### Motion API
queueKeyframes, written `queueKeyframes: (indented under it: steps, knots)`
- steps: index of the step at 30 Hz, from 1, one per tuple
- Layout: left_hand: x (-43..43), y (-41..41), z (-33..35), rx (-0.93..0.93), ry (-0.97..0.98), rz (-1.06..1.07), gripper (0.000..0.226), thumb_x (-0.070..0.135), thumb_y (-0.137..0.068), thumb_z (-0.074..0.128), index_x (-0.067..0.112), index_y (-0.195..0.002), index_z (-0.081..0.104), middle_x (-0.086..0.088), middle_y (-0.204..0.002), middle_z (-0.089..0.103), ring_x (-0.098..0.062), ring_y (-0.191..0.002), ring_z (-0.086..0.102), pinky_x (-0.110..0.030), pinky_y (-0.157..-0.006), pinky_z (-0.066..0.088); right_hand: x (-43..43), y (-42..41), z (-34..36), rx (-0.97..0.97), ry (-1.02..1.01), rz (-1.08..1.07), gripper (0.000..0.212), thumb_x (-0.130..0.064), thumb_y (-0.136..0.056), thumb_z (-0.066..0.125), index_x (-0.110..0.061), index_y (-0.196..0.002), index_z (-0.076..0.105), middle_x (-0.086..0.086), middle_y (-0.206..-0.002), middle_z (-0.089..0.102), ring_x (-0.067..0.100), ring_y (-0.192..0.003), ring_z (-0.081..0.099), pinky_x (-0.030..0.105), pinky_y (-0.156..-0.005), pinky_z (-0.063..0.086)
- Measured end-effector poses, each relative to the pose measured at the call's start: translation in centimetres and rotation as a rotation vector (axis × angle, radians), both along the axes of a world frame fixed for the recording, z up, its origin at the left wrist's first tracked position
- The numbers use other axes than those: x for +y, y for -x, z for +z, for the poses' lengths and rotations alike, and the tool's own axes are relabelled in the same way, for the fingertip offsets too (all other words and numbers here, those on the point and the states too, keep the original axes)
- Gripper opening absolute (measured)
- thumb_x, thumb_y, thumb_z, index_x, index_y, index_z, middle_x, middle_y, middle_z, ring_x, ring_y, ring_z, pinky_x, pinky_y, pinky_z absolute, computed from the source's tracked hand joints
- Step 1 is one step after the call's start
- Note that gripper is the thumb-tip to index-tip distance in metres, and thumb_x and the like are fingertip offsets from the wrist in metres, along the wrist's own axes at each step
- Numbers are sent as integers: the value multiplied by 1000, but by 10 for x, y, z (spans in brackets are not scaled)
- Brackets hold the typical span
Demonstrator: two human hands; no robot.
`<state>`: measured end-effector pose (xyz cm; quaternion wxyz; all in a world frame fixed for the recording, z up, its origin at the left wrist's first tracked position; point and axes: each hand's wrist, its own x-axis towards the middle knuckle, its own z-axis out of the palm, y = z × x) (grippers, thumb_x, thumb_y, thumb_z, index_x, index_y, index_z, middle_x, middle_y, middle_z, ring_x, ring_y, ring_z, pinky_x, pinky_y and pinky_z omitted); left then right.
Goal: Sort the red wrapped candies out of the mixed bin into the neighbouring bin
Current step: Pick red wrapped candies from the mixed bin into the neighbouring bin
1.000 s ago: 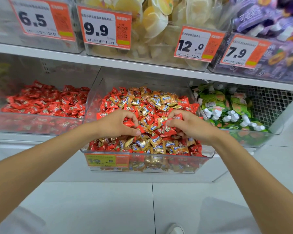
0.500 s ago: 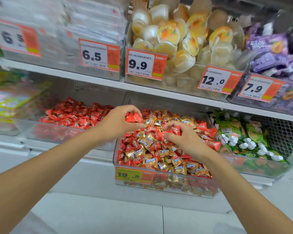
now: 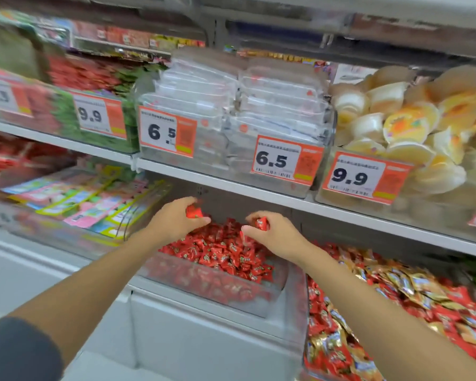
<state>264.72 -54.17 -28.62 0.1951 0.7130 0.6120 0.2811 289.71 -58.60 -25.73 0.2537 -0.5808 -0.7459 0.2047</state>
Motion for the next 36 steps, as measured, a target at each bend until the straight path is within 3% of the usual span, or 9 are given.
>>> queueKeyframes:
  steps: [2,5,7,10,13,21,29,33,36]
  knots:
    - [11,9,-3,221,149,-34,108,80,-52,68,36,-146,36,-8,-152,37,-28,-139,36,-45,-112,34,16,5,-4,-145,175,71,77,-63,-80,65,-29,-145,42,-4,-145,48,15,-134,44,27,-112,33]
    - [9,21,-9,202,186,-92,101,62,-65,77,37,-149,27,-12,-159,20,-27,-148,14,-42,-118,22,26,7,-10,-333,300,166,98,-71,-74,64,-30,-154,22,-8,-159,22,11,-146,22,27,-119,17]
    - [-3,24,-13,71,119,-82,80,45,-73,80,30,-142,44,-4,-149,42,-21,-136,39,-33,-111,34,19,2,-7,-376,215,141,81,-60,-79,67,-27,-148,38,-5,-153,38,15,-141,35,29,-116,27]
    - [-33,11,-15,-40,58,-118,40,32,-74,81,30,-112,66,6,-118,65,-11,-107,61,-29,-96,48,-18,-23,2,-369,-64,75,31,-34,-89,65,-21,-117,66,-1,-115,66,16,-105,60,31,-95,46]
    - [-70,-27,-7,-120,11,-235,25,24,-76,81,29,-97,69,8,-101,70,-8,-93,65,-29,-89,53,-71,-73,8,-308,-195,-41,10,-22,-89,62,-25,-97,67,-8,-89,61,10,-76,55,32,-75,47]
    - [-143,-170,33,-45,-112,-497,18,27,-82,74,28,-99,70,17,-92,64,1,-84,58,-17,-76,45,-172,-215,-1,-199,-98,-261,22,-13,-87,66,-35,-86,64,-7,-85,69,16,-76,63,37,-73,51]
    - [-152,-270,0,185,-14,-647,16,31,-87,67,25,-102,72,16,-88,67,-4,-81,61,-33,-79,53,-201,-255,-10,11,-97,-362,16,-13,-93,60,-25,-95,70,-12,-87,68,8,-74,61,11,-62,45]
    - [-144,-276,-15,313,-14,-639,32,34,-82,74,28,-113,66,15,-98,63,-5,-89,53,-28,-81,47,-208,-256,-11,-56,-39,-326,17,-18,-95,59,-28,-101,72,-9,-93,71,11,-77,65,24,-68,53]
    - [-139,-277,-20,203,42,-612,31,26,-80,77,29,-109,66,13,-98,65,-5,-85,55,-24,-77,47,-213,-258,-12,-43,-23,-321,19,-18,-94,60,-34,-94,70,-6,-88,73,19,-72,66,28,-64,54]
